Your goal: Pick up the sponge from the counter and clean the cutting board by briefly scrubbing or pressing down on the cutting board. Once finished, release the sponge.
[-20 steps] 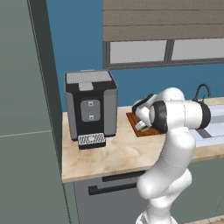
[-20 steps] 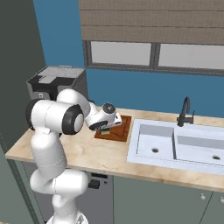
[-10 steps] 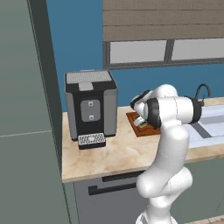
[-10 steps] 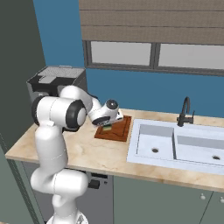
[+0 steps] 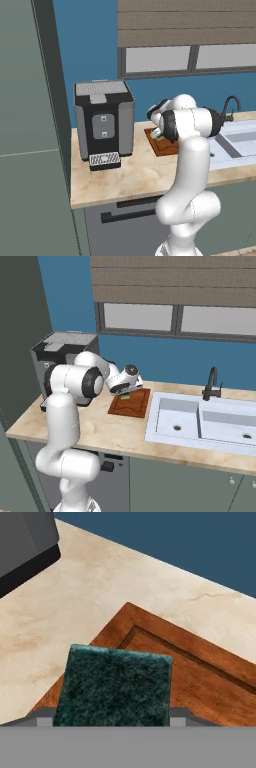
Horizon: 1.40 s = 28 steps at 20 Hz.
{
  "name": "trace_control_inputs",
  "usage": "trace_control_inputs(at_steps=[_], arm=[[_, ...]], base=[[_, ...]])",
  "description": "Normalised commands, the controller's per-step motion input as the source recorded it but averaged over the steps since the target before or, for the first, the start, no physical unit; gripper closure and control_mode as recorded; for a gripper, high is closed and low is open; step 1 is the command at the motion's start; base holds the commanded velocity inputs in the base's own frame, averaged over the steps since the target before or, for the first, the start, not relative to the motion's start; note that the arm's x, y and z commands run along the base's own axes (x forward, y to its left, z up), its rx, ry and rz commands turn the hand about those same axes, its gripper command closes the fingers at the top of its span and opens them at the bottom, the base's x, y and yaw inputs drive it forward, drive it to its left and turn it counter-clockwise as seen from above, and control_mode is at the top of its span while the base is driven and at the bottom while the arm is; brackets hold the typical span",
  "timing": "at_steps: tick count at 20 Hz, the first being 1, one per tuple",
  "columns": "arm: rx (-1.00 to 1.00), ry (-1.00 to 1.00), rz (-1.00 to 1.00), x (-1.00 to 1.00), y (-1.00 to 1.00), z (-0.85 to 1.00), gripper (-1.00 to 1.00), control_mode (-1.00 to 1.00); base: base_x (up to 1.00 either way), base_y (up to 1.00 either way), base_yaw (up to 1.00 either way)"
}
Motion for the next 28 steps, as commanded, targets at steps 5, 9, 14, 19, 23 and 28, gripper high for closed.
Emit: trace_control_inputs(at_steps=[5,9,14,19,23,28], arm=[[0.0,0.0,0.02,0.42,0.0,-0.04,1.0,-1.0],[0.0,0.0,0.01,0.34,-0.05,-0.1,1.0,-1.0],[0.0,0.0,0.0,0.04,-0.42,-0.2,1.0,-1.0],[0.0,0.0,0.0,0.0,-0.58,-0.23,1.0,-1.0],[0.0,0.0,0.0,0.0,-0.6,-0.24,1.0,-1.0],[0.0,0.0,0.01,-0.01,-0.59,-0.27,1.0,-1.0]], base=[[0.0,0.0,0.0],[0.0,0.0,0.0],[0.0,0.0,0.0],[0.0,0.0,0.0],[0.0,0.0,0.0],[0.0,0.0,0.0]])
